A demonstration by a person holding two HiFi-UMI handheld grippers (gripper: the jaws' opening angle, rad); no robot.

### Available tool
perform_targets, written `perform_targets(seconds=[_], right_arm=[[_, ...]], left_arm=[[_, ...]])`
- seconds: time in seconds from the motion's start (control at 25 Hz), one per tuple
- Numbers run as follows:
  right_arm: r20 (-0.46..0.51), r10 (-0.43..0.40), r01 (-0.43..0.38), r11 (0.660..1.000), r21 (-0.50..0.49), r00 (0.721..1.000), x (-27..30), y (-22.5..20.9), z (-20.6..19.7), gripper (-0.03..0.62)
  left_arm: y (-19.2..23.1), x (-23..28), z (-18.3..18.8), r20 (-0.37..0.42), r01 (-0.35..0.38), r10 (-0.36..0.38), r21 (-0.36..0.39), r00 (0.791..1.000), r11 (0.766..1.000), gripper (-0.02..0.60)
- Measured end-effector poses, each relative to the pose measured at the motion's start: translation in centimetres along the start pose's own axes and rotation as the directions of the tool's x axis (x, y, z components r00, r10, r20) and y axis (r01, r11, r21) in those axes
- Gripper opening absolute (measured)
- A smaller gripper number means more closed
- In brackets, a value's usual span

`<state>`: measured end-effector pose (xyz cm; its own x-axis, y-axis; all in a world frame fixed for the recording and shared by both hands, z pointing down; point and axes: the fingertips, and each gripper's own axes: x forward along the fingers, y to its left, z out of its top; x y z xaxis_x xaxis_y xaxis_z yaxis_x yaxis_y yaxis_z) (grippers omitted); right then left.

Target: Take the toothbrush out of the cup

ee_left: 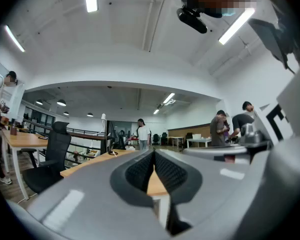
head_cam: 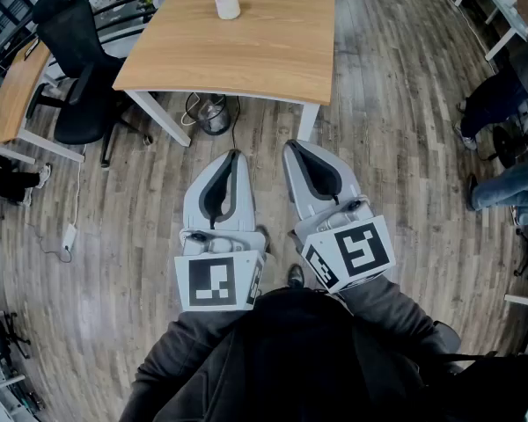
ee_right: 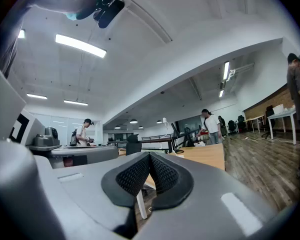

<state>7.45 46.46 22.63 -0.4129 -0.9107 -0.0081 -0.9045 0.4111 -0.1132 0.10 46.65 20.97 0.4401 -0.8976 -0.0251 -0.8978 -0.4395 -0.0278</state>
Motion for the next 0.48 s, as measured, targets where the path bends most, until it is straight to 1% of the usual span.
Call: perform_targets(seconds=[0.16,0.36,0.48], right_arm=[[0.020,-0.008,0.008,1.000,-0.008,1.000,3.8,0.2,1.3,0.000],[0.026,0.001,-0.001,1.000,-0.003,1.000,7.8,0.6,2.2,0.000],[0.023,0.012,-0.012,1.000,-0.007,1.000,10.2,0.8,2.2,0.000]], left_arm=[[3.2,2.0,0.5,-0.008,0.002,-0.002,-0.017,1.000,1.000,0.008],[6.1,4.7,1.7,0.031,0.013,-0.013,-0.024,0.999,1.000,0.007],[7.8,6.1,1.5,0.025,0.013,-0.012,-0.040,1.000,0.999,0.007]])
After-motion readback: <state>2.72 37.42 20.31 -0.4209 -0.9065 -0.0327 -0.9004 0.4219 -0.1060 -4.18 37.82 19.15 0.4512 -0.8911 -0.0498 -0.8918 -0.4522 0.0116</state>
